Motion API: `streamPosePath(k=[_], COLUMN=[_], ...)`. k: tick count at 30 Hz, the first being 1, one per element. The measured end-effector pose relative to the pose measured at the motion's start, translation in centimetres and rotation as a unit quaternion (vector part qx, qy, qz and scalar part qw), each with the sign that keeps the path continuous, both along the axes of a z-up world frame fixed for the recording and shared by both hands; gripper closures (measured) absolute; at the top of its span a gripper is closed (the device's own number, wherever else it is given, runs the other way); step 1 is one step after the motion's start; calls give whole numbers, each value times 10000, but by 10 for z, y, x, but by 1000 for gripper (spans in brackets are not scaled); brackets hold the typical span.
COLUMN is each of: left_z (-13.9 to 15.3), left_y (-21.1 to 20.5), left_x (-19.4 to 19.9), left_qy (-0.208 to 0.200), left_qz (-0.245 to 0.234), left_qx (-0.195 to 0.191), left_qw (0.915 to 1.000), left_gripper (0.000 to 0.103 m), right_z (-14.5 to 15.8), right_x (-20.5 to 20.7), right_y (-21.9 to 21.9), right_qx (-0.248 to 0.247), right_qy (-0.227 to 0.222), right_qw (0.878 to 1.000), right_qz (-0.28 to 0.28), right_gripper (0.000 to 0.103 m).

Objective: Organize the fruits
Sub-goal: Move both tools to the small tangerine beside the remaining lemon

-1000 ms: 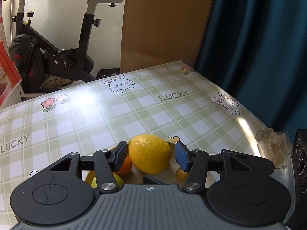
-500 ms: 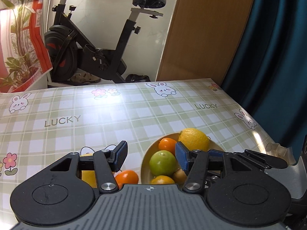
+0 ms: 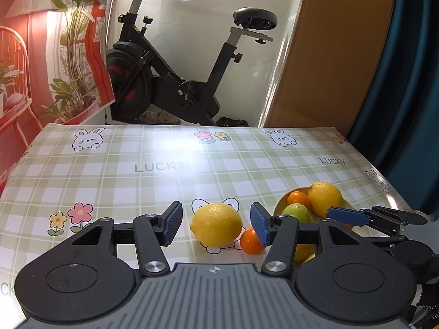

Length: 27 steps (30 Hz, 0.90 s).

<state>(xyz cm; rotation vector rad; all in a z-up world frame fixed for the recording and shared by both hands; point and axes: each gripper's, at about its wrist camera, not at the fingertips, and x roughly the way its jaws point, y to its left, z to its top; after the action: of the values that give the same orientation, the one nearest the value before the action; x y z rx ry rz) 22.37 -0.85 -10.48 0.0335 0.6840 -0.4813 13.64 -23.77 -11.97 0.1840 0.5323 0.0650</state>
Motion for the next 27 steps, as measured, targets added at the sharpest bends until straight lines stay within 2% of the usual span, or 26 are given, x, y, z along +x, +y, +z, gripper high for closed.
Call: streamPosePath(k=[14, 20, 27], left_z=[-12, -17, -26], left_y=[16, 15, 13], left_x=[7, 6, 8], left_qy=[71, 151, 255], left_qz=[101, 22, 6], left_qx=[-193, -254, -312], left_qw=[9997, 9996, 9992], left_gripper=[46, 46, 46], right_z=[-4, -14, -27], right_x=[26, 44, 66], right_y=[39, 52, 56], right_qx=[-417, -782, -1075], right_qy=[93, 269, 566], right_qw=[9966, 9907, 9847], right_qz=[703, 1082, 1249], right_gripper=[42, 42, 43])
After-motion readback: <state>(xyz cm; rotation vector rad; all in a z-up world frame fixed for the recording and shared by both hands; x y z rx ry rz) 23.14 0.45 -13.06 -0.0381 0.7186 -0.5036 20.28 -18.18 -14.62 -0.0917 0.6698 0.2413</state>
